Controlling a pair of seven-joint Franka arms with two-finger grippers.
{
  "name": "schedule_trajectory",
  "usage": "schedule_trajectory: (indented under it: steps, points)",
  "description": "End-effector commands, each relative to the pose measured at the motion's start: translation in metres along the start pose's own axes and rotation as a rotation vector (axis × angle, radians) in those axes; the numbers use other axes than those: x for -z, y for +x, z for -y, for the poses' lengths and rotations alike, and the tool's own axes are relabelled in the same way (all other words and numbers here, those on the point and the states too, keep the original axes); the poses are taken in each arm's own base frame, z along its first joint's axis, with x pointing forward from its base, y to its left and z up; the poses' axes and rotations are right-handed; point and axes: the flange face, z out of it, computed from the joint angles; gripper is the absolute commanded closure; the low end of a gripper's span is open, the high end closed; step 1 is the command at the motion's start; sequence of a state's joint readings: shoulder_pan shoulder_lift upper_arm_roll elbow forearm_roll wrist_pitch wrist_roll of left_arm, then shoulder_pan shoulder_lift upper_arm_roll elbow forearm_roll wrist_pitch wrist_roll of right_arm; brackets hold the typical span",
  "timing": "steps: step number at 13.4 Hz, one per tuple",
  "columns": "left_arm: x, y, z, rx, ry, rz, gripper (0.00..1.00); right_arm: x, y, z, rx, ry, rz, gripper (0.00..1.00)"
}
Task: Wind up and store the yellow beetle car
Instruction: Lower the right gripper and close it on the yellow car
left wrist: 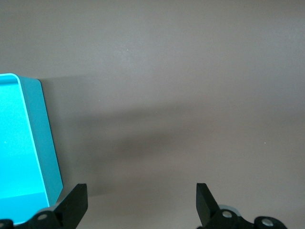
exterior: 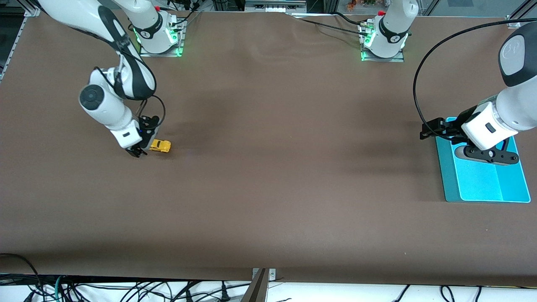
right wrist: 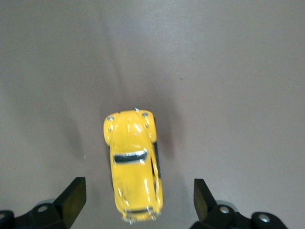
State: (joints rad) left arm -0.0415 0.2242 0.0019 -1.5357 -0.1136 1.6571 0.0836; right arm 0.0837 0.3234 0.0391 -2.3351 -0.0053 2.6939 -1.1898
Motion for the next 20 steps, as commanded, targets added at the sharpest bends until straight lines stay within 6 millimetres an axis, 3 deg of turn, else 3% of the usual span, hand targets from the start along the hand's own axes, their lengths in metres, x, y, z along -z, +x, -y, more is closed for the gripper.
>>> schedule_trajectory:
  steps: [1,3,4,5,6,8,11,13,20]
  points:
    - [0.0055,0.0010,0.0016,-0.014,0.014,-0.003,0.00,-0.0066,0.0028,0.0045,0.040,0.002,0.003,0.00]
    - [0.0062,0.0010,0.0016,-0.015,0.014,-0.005,0.00,-0.0096,0.0023,0.0058,0.043,0.008,0.006,0.06]
    - [0.0061,0.0011,0.0006,-0.015,0.014,-0.005,0.00,-0.0091,0.0014,0.0055,0.050,0.009,0.006,0.26]
    - [0.0061,0.0011,0.0006,-0.015,0.014,-0.005,0.00,-0.0091,0.0014,0.0055,0.060,0.014,0.008,0.56]
    - [0.0061,0.0011,0.0006,-0.015,0.014,-0.005,0.00,-0.0104,0.0003,0.0061,0.063,0.021,0.011,0.75]
    - [0.0061,0.0011,0.0005,-0.016,0.012,-0.005,0.00,-0.0105,0.0003,0.0061,0.073,0.025,0.012,0.91]
    - [0.0053,0.0011,-0.0004,-0.017,0.012,-0.003,0.00,-0.0075,0.0011,0.0022,0.167,0.016,0.010,0.94]
    - [0.0061,0.0011,0.0003,-0.016,0.011,-0.005,0.00,-0.0059,0.0026,0.0005,0.335,0.011,0.008,0.94]
    - [0.0051,0.0012,-0.0026,-0.020,0.009,-0.003,0.00,-0.0113,-0.0040,-0.0012,0.296,0.022,0.006,0.94]
